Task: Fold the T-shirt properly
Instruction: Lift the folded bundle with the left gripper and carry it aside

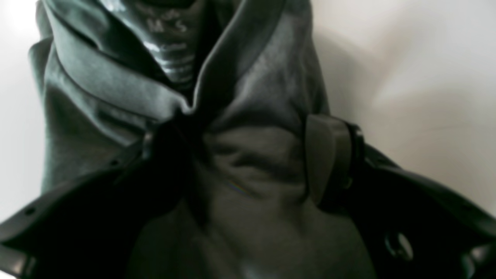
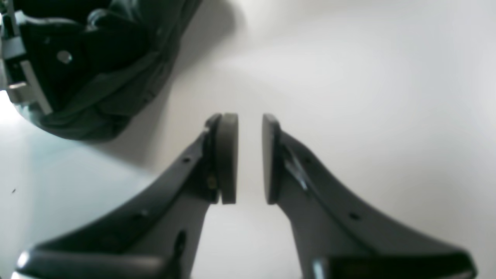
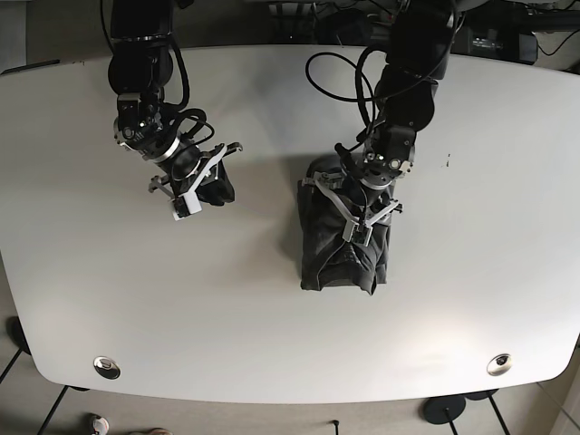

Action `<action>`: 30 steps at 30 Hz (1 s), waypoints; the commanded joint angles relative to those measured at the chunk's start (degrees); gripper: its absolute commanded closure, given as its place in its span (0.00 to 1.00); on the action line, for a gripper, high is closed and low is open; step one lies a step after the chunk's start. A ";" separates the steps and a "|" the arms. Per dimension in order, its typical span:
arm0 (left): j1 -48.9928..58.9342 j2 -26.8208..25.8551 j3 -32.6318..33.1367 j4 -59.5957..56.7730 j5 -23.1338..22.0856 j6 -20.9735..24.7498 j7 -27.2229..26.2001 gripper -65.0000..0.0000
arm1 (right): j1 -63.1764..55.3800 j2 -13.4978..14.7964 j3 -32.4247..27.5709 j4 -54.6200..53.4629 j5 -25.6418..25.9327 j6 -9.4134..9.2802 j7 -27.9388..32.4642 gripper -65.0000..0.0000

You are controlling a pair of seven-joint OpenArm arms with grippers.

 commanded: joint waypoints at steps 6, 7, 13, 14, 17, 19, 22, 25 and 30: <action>7.36 -17.93 -18.50 -1.36 1.53 -11.42 4.95 0.34 | 0.80 0.47 1.70 2.50 0.92 0.12 1.20 0.84; 8.33 -20.57 -21.41 -1.54 1.62 -13.27 4.95 0.34 | 0.62 0.47 1.70 3.11 0.92 0.12 1.20 0.84; 8.95 -37.63 -29.23 -18.51 1.36 -24.35 3.98 0.34 | -1.31 0.47 1.70 6.28 0.92 0.12 1.20 0.84; 6.84 -40.70 -29.05 -23.61 1.45 -26.89 1.52 0.34 | -1.84 0.47 1.70 7.24 0.74 0.12 1.29 0.84; 3.94 -45.98 -27.38 -32.75 1.27 -32.08 -6.92 0.34 | -2.89 0.21 1.52 8.91 0.48 0.12 1.20 0.84; 3.76 -47.30 -27.74 -32.84 1.18 -34.28 -9.38 0.34 | -3.33 0.12 1.35 9.44 0.48 0.12 1.29 0.84; 3.85 -47.30 -28.00 -25.54 1.09 -35.20 -9.47 0.34 | -4.21 0.12 1.35 9.53 0.74 0.12 1.29 0.84; 5.08 -45.36 -28.00 -19.91 -2.16 -35.20 -9.47 0.34 | -5.62 0.03 1.44 10.32 0.83 -0.14 1.56 0.84; 6.48 -36.83 -28.17 -6.55 -7.08 -35.20 -7.97 0.34 | -8.87 0.03 1.70 12.08 0.30 -0.32 1.64 0.84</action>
